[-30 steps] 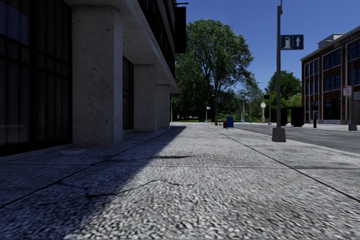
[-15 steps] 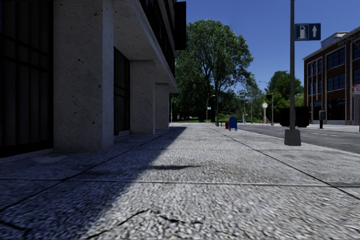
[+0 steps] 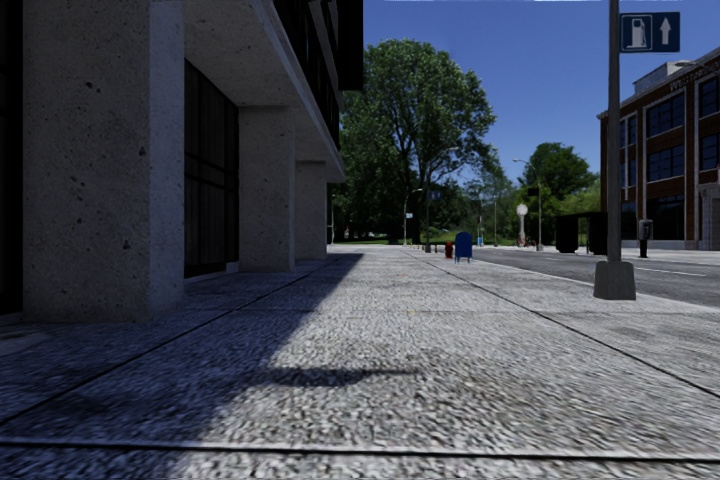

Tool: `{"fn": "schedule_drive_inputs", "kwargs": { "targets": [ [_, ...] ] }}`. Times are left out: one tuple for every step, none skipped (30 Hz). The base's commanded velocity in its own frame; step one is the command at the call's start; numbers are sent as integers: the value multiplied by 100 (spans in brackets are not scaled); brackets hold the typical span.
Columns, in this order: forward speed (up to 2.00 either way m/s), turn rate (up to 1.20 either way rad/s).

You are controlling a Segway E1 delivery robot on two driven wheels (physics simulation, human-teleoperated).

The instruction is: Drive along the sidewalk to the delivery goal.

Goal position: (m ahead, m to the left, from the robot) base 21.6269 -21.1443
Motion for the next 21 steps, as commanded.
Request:
{"fn": "schedule_drive_inputs", "kwargs": {
  "targets": [
    [200, -30],
    [200, -30],
    [200, -30],
    [200, -30],
    [200, -30],
    [200, -30],
    [200, -30],
    [200, -30],
    [200, -30],
    [200, -22],
    [200, 0],
    [200, 0],
    [200, 0],
    [200, 0],
    [200, 0],
    [200, 0],
    [200, 0],
    [200, 0],
    [200, 0],
    [200, 0],
    [200, 0]
  ]
}}
